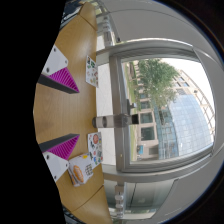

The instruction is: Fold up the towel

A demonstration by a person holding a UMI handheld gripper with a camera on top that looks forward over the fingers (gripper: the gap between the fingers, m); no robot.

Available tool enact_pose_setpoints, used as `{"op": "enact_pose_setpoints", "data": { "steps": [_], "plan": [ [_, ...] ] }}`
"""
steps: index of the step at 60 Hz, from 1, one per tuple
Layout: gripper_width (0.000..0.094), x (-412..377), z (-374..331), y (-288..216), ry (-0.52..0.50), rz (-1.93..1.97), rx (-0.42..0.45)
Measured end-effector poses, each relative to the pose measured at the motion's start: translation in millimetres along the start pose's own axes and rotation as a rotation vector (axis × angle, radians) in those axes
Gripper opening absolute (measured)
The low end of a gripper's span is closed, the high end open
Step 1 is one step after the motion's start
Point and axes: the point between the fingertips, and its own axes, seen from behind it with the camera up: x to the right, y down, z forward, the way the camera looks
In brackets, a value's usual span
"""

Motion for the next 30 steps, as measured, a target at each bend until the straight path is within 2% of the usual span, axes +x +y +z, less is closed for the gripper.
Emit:
{"op": "enact_pose_setpoints", "data": {
  "steps": [14, 30],
  "plan": [
    [0.0820, -70, -28, 36, -0.020, -0.049, -0.022],
    [0.0819, -96, -40, 51, -0.013, -0.071, -0.021]
  ]
}}
